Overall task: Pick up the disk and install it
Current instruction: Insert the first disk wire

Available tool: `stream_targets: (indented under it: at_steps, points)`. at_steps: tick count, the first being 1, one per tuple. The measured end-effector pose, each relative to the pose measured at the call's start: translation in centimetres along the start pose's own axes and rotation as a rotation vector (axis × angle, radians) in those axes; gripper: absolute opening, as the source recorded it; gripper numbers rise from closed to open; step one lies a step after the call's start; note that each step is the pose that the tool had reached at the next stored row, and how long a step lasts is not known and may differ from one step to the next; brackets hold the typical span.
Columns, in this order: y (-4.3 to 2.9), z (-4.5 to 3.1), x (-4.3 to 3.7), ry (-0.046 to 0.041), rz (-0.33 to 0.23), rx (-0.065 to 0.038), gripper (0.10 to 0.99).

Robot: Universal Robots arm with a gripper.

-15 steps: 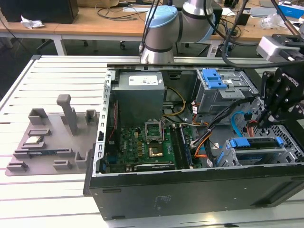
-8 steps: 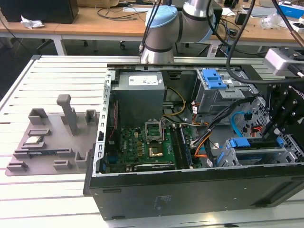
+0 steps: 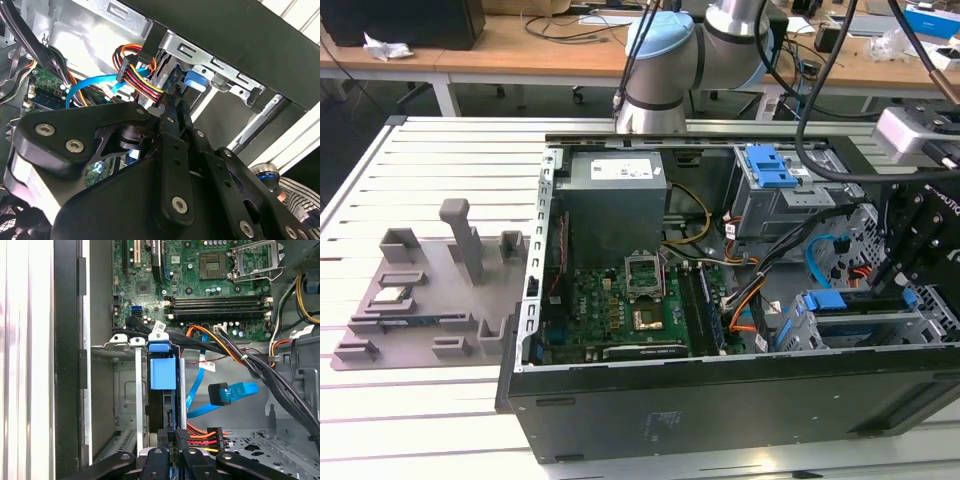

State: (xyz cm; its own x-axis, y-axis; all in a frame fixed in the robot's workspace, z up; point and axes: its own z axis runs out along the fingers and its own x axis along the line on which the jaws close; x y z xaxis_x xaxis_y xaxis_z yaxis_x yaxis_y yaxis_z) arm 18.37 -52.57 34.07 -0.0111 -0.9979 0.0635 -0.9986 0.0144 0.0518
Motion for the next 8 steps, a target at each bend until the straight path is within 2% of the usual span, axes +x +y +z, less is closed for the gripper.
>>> stream_targets:
  at_steps: [8]
  points:
    - [0.0,-0.14,0.01,-0.0007,0.004,0.0,0.169]
